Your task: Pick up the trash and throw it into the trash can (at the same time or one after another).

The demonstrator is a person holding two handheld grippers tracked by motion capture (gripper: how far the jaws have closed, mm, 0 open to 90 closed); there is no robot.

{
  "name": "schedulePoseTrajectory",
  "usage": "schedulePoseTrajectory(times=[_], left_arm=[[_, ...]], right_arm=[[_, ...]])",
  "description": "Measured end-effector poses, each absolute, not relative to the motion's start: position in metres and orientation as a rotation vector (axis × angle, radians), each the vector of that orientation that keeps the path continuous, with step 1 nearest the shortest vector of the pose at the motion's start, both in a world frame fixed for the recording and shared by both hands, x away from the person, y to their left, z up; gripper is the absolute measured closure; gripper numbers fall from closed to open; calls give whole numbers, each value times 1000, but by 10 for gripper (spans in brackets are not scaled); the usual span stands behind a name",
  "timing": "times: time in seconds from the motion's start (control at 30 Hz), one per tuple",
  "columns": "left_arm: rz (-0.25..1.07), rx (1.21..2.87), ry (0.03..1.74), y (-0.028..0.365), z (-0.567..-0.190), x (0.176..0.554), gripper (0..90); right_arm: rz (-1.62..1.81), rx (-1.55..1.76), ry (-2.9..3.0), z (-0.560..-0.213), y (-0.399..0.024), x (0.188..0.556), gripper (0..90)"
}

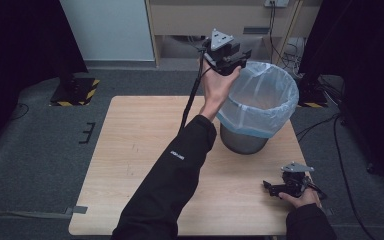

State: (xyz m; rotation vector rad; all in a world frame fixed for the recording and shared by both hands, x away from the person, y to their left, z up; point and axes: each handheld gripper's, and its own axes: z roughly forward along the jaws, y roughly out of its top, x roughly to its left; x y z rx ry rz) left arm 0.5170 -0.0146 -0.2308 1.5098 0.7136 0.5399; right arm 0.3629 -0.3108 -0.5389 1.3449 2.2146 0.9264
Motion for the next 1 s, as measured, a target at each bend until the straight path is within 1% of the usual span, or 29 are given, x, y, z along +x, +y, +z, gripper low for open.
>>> schedulePoseTrajectory(times=[0.27,0.47,0.73,0.83,1.0], left_arm=[[534,1533,681,22,-237,484,417],[553,1593,673,59,-252,456,373],[525,1612,750,111,-292,423,332],[533,1636,776,129,-310,412,323],[487,1635,861,156,-344,396,319]], right_arm=[[927,1347,2216,-539,-311,363,8],[929,1346,2214,-539,-311,363,8],[925,1345,2217,-539,-311,363,8],[925,1346,2217,-539,-311,363,8],[925,1346,2217,-539,-311,363,8]])
